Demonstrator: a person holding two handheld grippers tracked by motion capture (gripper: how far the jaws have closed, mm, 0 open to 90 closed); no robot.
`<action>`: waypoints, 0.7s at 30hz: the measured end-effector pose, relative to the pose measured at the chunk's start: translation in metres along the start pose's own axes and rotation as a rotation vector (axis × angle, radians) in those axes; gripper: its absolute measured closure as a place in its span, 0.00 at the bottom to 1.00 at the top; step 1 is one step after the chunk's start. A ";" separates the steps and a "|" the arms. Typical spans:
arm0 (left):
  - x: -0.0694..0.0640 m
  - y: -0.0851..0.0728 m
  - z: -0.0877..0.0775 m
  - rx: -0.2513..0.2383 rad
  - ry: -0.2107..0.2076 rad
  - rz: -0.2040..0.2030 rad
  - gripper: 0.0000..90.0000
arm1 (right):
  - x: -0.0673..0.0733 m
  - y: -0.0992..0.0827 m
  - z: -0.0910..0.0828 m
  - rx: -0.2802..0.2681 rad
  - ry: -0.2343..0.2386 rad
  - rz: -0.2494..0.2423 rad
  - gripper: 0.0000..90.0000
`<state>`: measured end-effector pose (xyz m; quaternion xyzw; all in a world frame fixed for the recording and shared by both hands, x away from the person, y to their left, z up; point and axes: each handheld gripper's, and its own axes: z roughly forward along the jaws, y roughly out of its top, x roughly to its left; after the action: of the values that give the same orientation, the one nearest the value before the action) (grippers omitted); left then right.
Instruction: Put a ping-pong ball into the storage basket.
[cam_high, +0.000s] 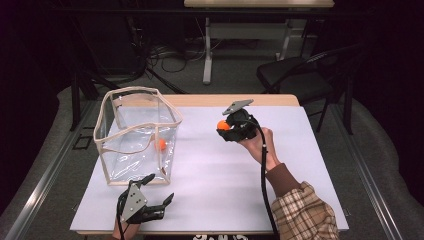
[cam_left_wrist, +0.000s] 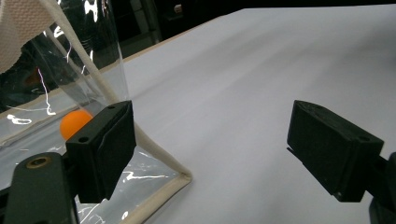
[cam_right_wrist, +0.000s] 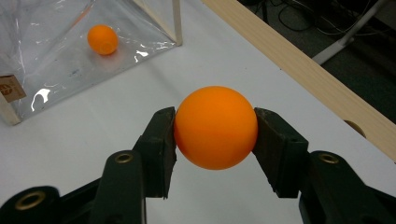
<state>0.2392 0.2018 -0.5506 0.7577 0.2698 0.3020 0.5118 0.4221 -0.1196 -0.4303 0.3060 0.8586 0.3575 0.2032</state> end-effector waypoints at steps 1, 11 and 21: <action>0.000 0.000 0.000 0.000 0.000 0.000 0.17 | 0.000 0.001 0.000 -0.005 0.000 -0.002 0.56; 0.000 0.000 0.000 -0.001 0.000 -0.002 0.17 | 0.002 0.009 0.002 -0.011 0.003 -0.008 0.56; 0.000 0.000 0.000 -0.002 0.001 -0.003 0.17 | 0.004 0.015 0.004 -0.015 0.002 -0.018 0.56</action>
<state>0.2394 0.2018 -0.5507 0.7565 0.2708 0.3019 0.5131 0.4272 -0.1067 -0.4229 0.2962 0.8588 0.3626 0.2078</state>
